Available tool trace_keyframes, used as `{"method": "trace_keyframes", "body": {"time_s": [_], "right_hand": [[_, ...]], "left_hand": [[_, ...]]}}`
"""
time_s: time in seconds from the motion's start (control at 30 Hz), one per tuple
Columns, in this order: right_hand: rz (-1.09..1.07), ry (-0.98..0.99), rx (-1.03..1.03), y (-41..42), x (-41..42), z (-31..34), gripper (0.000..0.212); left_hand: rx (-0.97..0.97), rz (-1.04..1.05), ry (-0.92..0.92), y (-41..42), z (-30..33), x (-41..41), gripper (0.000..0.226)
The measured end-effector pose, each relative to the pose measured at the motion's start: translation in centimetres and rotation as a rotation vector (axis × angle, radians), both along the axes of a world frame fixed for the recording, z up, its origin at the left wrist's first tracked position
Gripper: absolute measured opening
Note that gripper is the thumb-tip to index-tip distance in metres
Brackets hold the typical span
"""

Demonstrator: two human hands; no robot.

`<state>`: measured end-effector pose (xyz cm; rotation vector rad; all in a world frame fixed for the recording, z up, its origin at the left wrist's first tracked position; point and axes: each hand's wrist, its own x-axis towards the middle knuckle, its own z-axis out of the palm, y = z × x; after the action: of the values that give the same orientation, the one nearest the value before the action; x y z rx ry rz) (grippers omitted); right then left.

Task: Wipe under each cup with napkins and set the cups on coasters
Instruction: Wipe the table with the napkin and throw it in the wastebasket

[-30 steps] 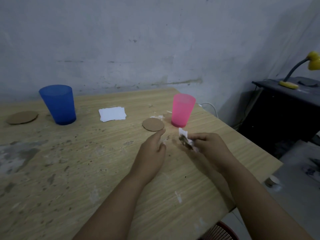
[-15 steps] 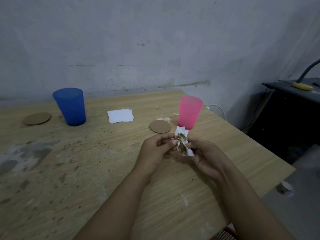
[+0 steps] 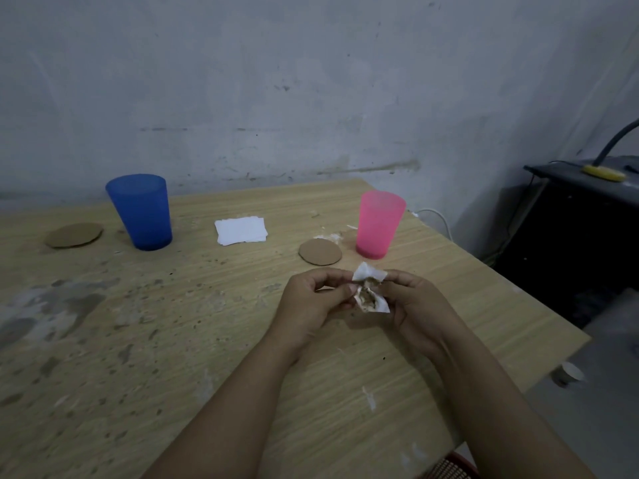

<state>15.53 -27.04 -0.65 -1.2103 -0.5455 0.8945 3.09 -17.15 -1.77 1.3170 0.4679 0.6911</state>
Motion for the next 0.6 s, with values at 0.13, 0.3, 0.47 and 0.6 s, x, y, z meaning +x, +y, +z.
{"method": "trace_keyframes", "body": {"time_s": [0.13,0.3,0.47,0.6], "right_hand": [[-0.012,0.061,-0.058,0.0,0.2,0.2,0.023],[0.044,0.306,-0.074,-0.6,-0.2,0.7,0.023],[0.03,0.198,-0.064,-0.7,-0.7,-0.2,0.023],[-0.079,0.041,-0.103,-0.5,-0.7,-0.8,0.031]], "left_hand": [[0.152,0.043,0.033,-0.5,0.3,-0.1,0.014],[0.391,0.146,0.072,-0.7,-0.1,0.1,0.019],[0.584,0.182,0.079,-1.2,0.0,0.2,0.03],[0.512,0.159,0.132,-1.8,-0.1,0.5,0.037]]}}
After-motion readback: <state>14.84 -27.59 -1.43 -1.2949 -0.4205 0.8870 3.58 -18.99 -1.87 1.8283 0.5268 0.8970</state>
